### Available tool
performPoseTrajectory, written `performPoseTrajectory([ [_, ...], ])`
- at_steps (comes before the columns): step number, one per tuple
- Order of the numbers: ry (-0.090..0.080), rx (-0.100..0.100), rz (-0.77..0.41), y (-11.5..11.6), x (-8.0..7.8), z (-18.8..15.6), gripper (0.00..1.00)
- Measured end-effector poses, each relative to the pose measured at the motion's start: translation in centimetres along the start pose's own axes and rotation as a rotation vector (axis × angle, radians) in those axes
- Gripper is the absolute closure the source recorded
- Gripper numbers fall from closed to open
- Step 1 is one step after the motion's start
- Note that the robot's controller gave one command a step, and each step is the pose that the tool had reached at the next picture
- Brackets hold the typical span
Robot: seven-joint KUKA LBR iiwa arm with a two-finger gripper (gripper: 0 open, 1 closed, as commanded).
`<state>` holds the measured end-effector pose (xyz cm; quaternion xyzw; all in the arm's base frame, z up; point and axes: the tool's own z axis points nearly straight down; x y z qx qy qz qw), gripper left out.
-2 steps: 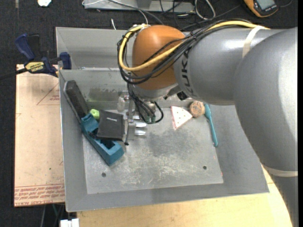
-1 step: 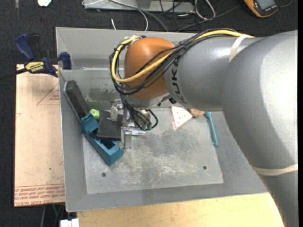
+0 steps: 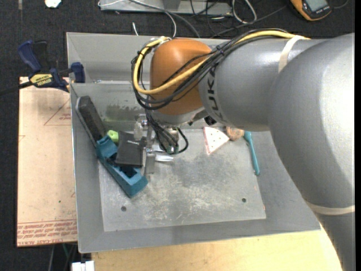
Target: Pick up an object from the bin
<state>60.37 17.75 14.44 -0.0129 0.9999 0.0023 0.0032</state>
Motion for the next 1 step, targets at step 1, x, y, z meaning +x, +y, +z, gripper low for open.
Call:
performPoseTrajectory([
  [1,-0.002,0.000,-0.068,1.14,2.49,2.60,0.00],
])
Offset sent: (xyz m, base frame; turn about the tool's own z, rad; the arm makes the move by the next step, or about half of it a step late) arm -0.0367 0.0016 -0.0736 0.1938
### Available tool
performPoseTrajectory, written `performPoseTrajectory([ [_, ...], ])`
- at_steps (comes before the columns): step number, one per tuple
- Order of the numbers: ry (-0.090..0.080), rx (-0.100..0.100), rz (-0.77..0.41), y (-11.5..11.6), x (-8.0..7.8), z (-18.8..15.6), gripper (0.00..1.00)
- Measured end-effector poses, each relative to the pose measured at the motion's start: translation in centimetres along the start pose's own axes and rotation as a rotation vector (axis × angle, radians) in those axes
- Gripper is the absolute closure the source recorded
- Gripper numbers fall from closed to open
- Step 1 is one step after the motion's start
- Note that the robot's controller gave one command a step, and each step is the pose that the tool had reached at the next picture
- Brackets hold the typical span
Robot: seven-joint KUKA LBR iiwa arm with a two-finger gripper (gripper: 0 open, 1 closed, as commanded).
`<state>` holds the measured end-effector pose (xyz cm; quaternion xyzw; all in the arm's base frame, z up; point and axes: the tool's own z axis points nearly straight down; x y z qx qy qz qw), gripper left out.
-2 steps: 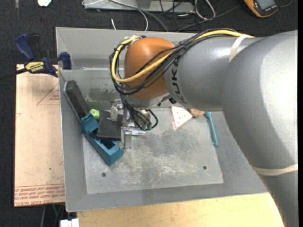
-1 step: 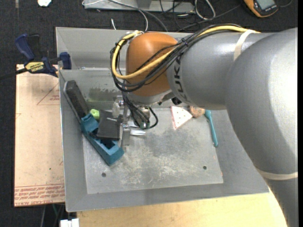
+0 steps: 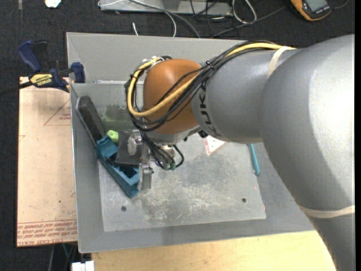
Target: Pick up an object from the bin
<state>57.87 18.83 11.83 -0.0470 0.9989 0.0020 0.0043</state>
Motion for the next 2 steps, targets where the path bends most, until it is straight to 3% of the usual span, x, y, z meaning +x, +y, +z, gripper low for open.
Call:
performPoseTrajectory([
  [1,-0.009,0.001,-0.200,-0.4,0.4,1.7,0.00],
  [2,-0.010,0.001,0.072,0.3,2.7,2.8,0.00],
])
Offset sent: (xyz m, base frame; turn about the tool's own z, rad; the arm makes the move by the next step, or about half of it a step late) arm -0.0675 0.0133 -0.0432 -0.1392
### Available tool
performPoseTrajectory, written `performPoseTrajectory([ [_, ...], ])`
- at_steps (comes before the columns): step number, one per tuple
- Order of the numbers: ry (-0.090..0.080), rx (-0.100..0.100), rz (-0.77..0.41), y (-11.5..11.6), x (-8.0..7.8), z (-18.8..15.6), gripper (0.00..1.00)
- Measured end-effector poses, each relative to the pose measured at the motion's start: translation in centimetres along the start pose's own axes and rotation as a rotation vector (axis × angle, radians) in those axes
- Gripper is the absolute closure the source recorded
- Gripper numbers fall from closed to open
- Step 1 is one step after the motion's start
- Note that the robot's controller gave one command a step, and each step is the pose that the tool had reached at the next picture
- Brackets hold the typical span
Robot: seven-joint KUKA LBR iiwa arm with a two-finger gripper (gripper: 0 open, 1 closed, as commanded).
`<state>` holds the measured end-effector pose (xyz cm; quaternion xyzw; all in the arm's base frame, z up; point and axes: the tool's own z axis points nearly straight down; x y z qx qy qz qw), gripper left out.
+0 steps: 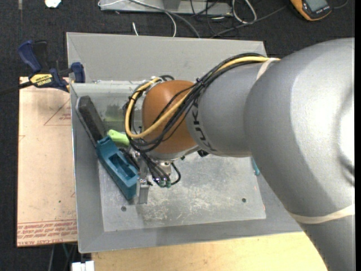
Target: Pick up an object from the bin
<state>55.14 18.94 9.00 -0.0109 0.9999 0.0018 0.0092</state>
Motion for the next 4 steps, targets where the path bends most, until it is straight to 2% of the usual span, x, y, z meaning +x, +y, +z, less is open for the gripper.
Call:
performPoseTrajectory([
  [1,0.006,0.004,0.045,1.5,-0.5,0.8,0.00],
  [2,0.006,0.006,-0.064,-0.6,0.8,-1.7,1.00],
  [3,0.006,0.006,-0.064,-0.6,0.8,-1.7,1.00],
  [4,0.009,0.005,-0.073,-0.1,0.0,-6.3,1.00],
])
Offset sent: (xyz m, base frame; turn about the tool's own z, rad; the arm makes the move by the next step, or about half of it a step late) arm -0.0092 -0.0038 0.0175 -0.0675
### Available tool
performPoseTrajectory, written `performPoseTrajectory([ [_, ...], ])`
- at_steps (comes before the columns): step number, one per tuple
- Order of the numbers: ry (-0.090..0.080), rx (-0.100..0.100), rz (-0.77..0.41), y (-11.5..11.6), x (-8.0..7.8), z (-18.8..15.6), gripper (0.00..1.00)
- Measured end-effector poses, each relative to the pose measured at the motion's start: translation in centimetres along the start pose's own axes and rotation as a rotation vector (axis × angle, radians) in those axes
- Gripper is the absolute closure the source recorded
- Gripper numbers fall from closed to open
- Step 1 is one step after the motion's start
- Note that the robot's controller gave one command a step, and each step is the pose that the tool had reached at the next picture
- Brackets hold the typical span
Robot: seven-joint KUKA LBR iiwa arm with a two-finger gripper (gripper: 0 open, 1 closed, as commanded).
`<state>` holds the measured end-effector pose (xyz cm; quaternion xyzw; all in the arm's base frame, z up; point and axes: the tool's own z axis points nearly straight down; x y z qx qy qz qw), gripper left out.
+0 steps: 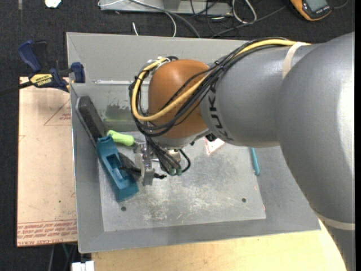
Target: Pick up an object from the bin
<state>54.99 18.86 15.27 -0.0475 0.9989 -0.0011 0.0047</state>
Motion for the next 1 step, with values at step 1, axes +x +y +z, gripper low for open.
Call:
performPoseTrajectory([
  [1,-0.001,0.001,-0.098,-0.09,-0.67,-4.51,1.00],
])
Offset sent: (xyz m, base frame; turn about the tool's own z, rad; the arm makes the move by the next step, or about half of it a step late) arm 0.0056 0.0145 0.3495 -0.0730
